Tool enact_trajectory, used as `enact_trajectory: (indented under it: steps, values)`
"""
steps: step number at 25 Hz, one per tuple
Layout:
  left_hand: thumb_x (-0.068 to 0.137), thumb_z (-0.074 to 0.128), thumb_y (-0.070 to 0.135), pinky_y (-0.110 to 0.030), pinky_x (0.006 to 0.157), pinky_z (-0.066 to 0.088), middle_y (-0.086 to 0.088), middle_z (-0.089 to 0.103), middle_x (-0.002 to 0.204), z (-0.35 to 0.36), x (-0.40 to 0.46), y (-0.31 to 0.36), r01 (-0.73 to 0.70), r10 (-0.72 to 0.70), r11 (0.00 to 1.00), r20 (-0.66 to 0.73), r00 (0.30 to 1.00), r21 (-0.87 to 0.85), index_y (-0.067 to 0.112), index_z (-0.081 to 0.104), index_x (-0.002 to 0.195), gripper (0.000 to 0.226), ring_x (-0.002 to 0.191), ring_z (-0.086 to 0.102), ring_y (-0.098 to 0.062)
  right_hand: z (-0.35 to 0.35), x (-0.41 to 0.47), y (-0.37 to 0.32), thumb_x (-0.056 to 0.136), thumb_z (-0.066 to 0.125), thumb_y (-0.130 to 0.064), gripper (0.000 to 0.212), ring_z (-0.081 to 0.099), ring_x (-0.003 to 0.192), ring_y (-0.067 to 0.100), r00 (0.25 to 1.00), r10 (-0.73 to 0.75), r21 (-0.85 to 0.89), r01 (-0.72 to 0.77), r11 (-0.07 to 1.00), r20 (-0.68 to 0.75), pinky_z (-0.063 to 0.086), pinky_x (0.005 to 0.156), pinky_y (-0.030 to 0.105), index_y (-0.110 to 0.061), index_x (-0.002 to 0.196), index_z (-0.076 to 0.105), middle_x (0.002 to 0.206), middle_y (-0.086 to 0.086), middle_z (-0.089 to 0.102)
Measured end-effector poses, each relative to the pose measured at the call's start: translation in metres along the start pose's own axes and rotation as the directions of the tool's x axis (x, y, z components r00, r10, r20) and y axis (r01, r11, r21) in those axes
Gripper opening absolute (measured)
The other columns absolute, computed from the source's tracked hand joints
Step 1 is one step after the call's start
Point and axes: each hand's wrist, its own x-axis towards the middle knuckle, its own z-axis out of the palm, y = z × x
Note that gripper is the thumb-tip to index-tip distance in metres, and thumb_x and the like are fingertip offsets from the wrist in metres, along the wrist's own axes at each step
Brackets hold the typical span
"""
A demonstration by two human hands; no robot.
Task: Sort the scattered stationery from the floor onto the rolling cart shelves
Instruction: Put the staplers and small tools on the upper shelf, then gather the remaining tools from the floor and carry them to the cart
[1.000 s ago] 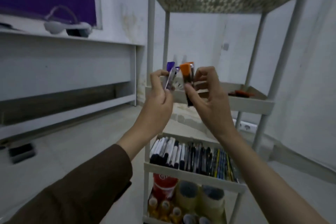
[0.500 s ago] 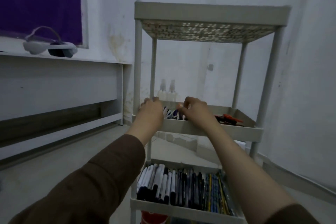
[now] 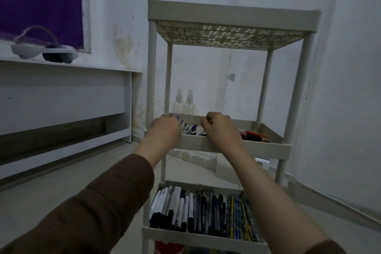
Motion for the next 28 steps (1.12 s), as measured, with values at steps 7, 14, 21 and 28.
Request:
enact_trajectory:
  steps: [7,14,21,28]
  values:
    - [0.100,0.027,0.026,-0.030,0.103,0.028,-0.004,0.053,0.125,0.022,-0.020,-0.015,-0.313,0.272,0.942,-0.268,0.924,-0.123,0.014,0.048,0.123,0.033,0.118,0.044,-0.018,-0.003,-0.001,0.001,0.100,0.031,-0.032,0.042,0.060,0.088,0.031,0.998,-0.029,-0.034,0.031,0.999,0.056,0.050,0.080,0.041,-0.008,0.088,0.062,0.091,0.014,0.067]
    - [0.099,0.028,0.034,-0.020,0.112,-0.013,0.006,0.023,0.151,0.040,-0.052,-0.026,-0.390,0.361,0.920,-0.316,0.878,-0.033,0.024,0.020,0.146,0.048,0.142,0.008,-0.007,-0.003,-0.001,0.004,0.096,0.044,-0.030,0.036,0.061,0.071,0.025,0.982,-0.157,0.020,0.156,0.988,0.105,0.052,0.073,0.044,-0.007,0.081,0.068,0.076,0.011,0.068]
    - [0.093,0.045,0.012,-0.013,0.106,0.022,0.001,0.051,0.130,0.027,-0.108,-0.058,-0.502,0.397,0.846,-0.417,0.817,-0.179,0.015,0.055,0.122,0.031,0.127,0.039,-0.008,0.008,-0.041,0.002,0.079,0.071,-0.015,0.009,0.052,0.080,0.026,0.708,-0.628,-0.466,0.459,0.757,-0.323,0.040,0.067,0.036,-0.011,0.083,0.064,0.086,0.008,0.064]
    - [0.091,0.049,0.007,-0.021,0.080,0.040,0.006,0.060,0.099,0.096,-0.210,-0.138,-0.258,0.207,0.922,-0.197,0.958,-0.289,0.018,0.063,0.098,0.020,0.094,0.052,-0.008,0.130,-0.173,-0.041,0.075,0.070,-0.009,0.016,0.055,0.081,0.022,0.634,-0.745,-0.181,0.723,0.666,-0.207,0.044,0.064,0.032,-0.016,0.087,0.061,0.089,0.005,0.066]
